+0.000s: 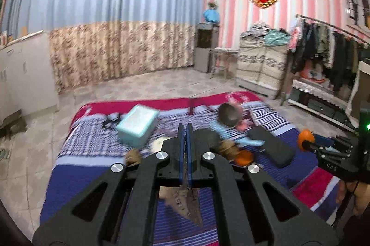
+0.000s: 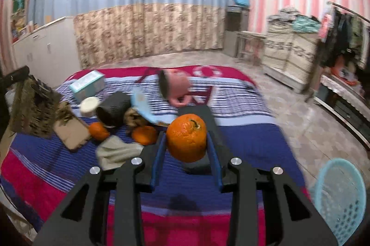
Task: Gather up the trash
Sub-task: 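Carry the packet and orange to the basket and open both tools, then move both tools back toward the remaining items on the bed, then grasp the orange with the left tool while the right tool grasps the beige cloth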
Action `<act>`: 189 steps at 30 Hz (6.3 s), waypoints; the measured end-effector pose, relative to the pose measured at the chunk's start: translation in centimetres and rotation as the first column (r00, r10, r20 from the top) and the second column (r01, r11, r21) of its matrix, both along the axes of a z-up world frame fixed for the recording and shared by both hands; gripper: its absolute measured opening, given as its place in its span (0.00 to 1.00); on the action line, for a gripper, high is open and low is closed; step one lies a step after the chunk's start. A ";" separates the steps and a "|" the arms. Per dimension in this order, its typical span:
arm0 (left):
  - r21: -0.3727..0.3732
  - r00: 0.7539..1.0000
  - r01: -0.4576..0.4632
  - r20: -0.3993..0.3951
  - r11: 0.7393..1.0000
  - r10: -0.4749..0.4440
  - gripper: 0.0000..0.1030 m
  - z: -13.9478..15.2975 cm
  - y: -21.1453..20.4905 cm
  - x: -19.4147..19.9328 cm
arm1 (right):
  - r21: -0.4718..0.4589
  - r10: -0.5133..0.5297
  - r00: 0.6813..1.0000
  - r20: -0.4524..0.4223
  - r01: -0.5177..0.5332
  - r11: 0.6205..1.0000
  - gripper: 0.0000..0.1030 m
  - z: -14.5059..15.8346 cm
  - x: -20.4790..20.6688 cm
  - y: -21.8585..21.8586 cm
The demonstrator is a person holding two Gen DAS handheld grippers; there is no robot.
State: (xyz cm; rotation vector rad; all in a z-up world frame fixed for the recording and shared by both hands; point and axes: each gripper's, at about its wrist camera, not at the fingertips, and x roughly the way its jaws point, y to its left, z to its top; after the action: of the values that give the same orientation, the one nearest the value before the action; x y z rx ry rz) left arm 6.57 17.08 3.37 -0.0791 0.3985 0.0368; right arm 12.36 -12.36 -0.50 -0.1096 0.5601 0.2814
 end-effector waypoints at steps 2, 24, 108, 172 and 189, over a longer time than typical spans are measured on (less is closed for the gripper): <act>0.010 0.999 0.038 0.017 0.999 -0.038 0.00 0.9 -2.0 0.3 | 0.015 -0.057 0.998 0.002 0.057 0.998 0.35 0.4 -0.3 -2.9; 0.050 0.884 0.464 0.039 0.884 -0.466 0.00 2.0 -28.0 5.0 | 0.086 -0.553 0.832 -0.045 0.554 0.828 0.35 -1.6 -1.8 -27.2; 0.048 0.993 0.034 -0.117 0.998 -0.028 0.94 -3.9 -10.9 6.4 | 0.052 -0.455 0.890 0.034 0.453 0.890 0.84 -0.3 2.2 -17.5; 0.051 0.928 -0.214 -0.302 0.975 0.219 0.94 -12.2 5.0 4.0 | 0.073 0.242 0.942 -0.234 -0.231 0.970 0.21 -7.8 4.0 9.9; 0.021 0.931 -0.077 -0.358 0.997 0.079 0.82 -12.6 -2.6 9.5 | 0.085 0.105 0.987 -0.123 -0.095 0.992 0.13 -3.6 3.5 0.1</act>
State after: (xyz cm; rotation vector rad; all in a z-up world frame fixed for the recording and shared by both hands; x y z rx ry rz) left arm 16.04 14.52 -9.24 -0.0817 0.7612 0.1326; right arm 15.90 -12.29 -4.06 -0.0432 0.6706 0.4105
